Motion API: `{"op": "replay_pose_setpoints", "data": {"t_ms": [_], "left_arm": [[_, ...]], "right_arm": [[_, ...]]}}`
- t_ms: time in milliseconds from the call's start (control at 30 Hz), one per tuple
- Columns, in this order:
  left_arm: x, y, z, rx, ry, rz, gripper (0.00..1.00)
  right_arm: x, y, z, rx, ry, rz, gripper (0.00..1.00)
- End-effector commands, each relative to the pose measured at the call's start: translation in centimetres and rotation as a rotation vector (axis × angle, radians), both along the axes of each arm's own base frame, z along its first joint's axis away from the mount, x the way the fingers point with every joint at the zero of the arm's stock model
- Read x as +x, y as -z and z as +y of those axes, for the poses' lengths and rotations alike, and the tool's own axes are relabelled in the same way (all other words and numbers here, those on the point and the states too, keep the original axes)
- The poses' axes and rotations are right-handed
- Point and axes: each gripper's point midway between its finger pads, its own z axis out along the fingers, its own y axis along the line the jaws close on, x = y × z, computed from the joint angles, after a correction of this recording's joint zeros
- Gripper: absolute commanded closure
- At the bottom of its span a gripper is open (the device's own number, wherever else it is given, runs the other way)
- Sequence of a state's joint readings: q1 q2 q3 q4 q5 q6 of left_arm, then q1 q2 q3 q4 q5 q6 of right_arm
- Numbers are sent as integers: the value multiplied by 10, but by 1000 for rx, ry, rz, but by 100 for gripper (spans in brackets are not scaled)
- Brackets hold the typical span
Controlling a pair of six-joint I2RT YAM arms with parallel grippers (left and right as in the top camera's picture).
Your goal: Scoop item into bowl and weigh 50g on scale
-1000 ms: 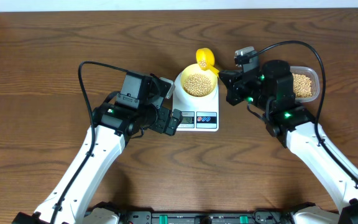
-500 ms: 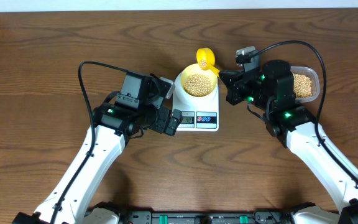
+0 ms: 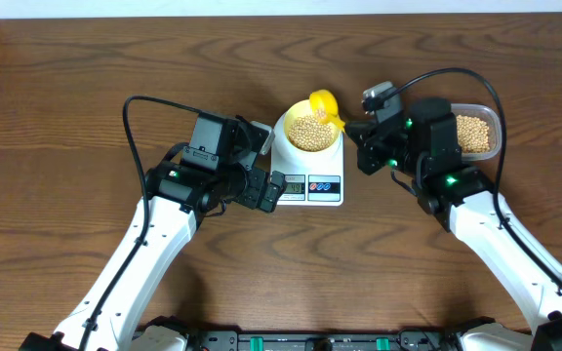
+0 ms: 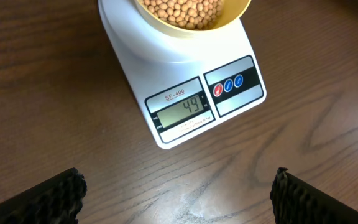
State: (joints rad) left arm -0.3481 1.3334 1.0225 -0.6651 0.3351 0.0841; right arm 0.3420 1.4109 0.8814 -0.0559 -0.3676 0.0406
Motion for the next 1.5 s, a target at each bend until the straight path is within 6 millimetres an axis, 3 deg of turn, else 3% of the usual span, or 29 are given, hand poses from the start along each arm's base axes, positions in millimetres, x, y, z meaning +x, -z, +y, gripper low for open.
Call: {"op": "replay_pose_setpoints", "data": {"t_ms": [0,333,633,900,1167,1467], "left_arm": [[1,0,-1,3,16,-5,3],[1,0,-1,3,16,-5,3],[1,0,-1,2,16,-5,3],[1,0,-1,3,16,-4,3],[1,0,-1,3,16,-5,3],[1,0,-1,2,16,-5,3]], "right_arm": [[-4,-7,6,-50,-63,-64,99],[13,-38,8,167,52,-50,99],[12,-37,7,177,56,-33,99],[19,-36,-7,188,99,-21,99],[-4,-10,5,12,-54,-31,99],[20,-45,-3,240,93,-22,99]]}}
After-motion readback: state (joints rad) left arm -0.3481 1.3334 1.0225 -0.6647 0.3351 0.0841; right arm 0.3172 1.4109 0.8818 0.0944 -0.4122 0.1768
